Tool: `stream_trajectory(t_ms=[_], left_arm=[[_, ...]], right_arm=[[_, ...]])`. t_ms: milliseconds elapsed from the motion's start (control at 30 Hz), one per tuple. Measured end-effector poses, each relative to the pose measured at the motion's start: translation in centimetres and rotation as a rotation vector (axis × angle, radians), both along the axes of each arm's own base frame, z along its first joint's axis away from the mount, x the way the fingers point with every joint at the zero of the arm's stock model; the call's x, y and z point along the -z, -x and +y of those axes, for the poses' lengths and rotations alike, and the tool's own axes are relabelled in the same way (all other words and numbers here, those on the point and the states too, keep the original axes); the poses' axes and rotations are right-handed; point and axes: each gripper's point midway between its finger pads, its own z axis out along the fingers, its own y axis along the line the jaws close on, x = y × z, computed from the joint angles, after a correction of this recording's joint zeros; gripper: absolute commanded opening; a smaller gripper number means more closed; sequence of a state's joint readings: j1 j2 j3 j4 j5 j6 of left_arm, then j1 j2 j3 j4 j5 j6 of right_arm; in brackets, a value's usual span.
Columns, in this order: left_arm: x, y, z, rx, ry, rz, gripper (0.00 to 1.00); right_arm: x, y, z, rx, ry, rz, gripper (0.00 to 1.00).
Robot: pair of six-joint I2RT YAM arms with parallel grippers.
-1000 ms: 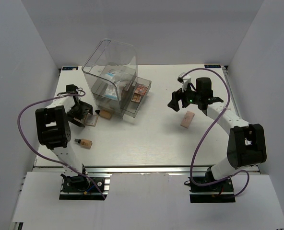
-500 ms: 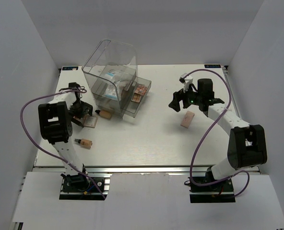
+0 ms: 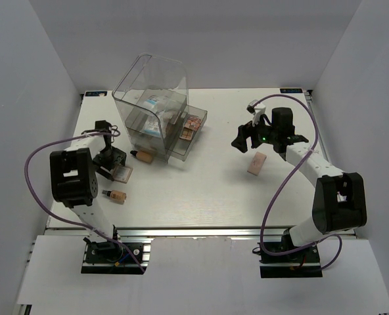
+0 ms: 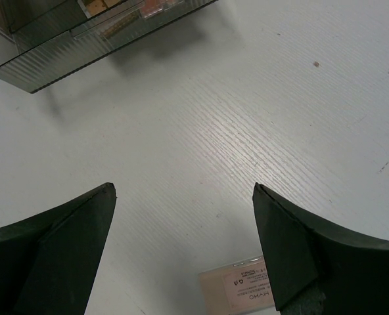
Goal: Organize the makeup
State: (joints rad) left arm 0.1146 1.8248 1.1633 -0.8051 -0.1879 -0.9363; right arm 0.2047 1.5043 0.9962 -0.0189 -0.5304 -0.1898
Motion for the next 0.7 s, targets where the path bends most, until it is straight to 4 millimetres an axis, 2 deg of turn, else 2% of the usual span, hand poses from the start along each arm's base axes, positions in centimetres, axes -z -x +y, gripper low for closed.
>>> stream_trajectory(t_ms=[33,167,267,333,500,633,700], left_arm=[[0.0,0.2,0.0,0.0,-0.003,-0.003,0.38],[-0.3,0.4,-0.1,0.006,-0.001,-0.026,0.16],[-1.4,-0.1,-0.4,0.021,0.011,-0.078,0.09],[-2.9,-0.7,-0.7,0.035,0.022,-0.142,0.07],[-8.3,-1.5,-1.4,0.089,0.026,-0.359,0.03],[-12.6,-0.3,-2.4,0.157,0.003,-0.535,0.04],[-14.9,0.7,-3.7,0.215,-0.002,-0.631,0.04]], right_arm=[[0.0,0.0,0.0,0.0,0.0,0.0,0.89],[0.0,0.0,0.0,-0.002,-0.002,0.0,0.89],[-0.2,0.0,0.0,-0.002,-0.003,-0.004,0.89],[-0.4,0.1,0.0,-0.002,-0.004,-0.01,0.89],[-0.8,0.1,0.0,-0.004,-0.006,-0.019,0.89],[-0.8,0.2,0.1,-0.01,-0.007,-0.02,0.89],[-0.8,0.3,0.1,-0.02,-0.003,-0.024,0.89]])
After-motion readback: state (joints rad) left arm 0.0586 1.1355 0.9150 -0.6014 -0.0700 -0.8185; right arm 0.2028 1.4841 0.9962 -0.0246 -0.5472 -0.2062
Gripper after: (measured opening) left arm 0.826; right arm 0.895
